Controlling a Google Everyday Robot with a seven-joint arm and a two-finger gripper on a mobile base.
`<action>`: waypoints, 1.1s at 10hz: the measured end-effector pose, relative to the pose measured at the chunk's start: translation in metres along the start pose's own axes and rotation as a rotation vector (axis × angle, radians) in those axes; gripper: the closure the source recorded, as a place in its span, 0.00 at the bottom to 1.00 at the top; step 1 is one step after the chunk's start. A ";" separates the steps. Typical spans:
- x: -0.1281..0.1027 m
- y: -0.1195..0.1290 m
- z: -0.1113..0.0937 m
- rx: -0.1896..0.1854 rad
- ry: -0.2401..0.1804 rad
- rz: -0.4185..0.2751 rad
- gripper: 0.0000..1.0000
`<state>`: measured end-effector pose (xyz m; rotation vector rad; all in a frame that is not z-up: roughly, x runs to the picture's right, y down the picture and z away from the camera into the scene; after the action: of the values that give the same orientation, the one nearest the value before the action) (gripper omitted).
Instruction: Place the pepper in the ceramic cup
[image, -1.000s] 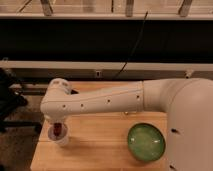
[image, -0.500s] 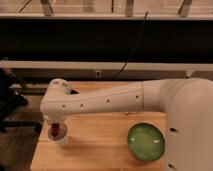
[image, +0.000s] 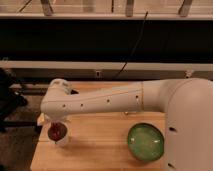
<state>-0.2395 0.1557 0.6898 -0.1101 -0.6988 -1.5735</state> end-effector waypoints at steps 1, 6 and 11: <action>0.001 0.001 -0.001 0.007 -0.002 0.003 0.20; 0.008 0.012 -0.006 0.033 0.013 0.028 0.20; 0.012 0.021 -0.018 0.022 0.014 0.036 0.20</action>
<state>-0.2156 0.1375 0.6891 -0.0950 -0.6999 -1.5302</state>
